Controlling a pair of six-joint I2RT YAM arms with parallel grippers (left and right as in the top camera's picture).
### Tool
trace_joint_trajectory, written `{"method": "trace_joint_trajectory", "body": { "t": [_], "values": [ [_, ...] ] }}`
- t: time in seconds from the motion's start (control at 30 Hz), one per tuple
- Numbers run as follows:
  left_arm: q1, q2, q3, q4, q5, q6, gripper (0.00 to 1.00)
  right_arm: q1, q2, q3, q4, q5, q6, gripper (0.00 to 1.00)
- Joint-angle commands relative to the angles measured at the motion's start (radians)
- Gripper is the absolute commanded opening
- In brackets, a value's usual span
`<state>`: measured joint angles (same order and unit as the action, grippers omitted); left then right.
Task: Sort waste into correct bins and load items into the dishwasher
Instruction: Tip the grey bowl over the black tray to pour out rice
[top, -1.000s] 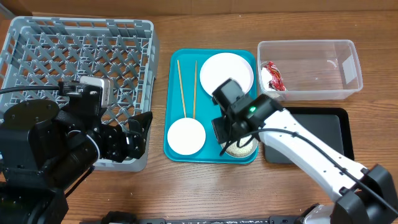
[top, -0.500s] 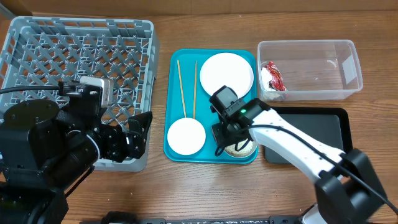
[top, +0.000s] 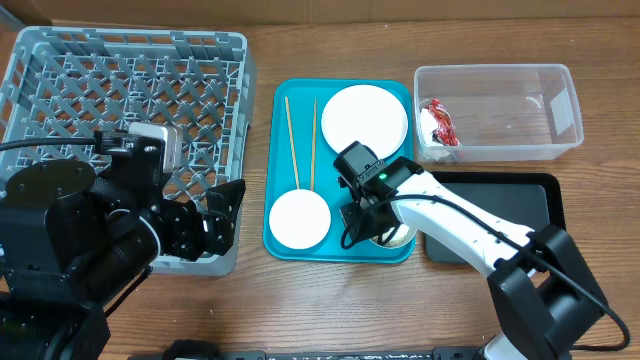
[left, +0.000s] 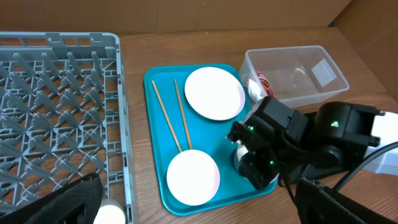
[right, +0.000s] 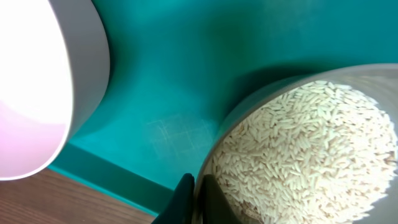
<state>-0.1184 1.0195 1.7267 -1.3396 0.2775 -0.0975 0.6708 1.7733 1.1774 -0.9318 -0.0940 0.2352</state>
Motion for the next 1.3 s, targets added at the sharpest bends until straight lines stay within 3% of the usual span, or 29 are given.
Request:
{"method": "trace_joint_trajectory", "body": {
  "t": [0.0, 0.47, 0.57, 0.73, 0.9, 1.07, 1.27],
  "values": [
    [-0.004, 0.002, 0.004, 0.000, 0.011, 0.008, 1.00, -0.005, -0.056, 0.036, -0.002, -0.015, 0.014, 0.04],
    [-0.004, 0.002, 0.004, 0.000, 0.011, 0.008, 1.00, -0.105, -0.356, 0.082, -0.162, 0.045, 0.136, 0.04],
    [-0.004, 0.002, 0.004, 0.000, 0.011, 0.008, 1.00, -0.182, -0.417, 0.081, -0.182, -0.067, 0.121, 0.04],
    [-0.004, 0.002, 0.004, 0.000, 0.011, 0.008, 1.00, -0.354, -0.449, 0.080, -0.195, -0.348, -0.008, 0.04],
    [-0.004, 0.002, 0.004, 0.000, 0.011, 0.008, 1.00, -0.557, -0.448, 0.058, -0.261, -0.509, -0.150, 0.04],
    [-0.004, 0.002, 0.004, 0.000, 0.011, 0.008, 1.00, -0.753, -0.443, -0.031, -0.301, -0.681, -0.327, 0.04],
    [-0.004, 0.002, 0.004, 0.000, 0.011, 0.008, 1.00, -0.875, -0.399, -0.174, -0.273, -0.867, -0.534, 0.04]
  ]
}}
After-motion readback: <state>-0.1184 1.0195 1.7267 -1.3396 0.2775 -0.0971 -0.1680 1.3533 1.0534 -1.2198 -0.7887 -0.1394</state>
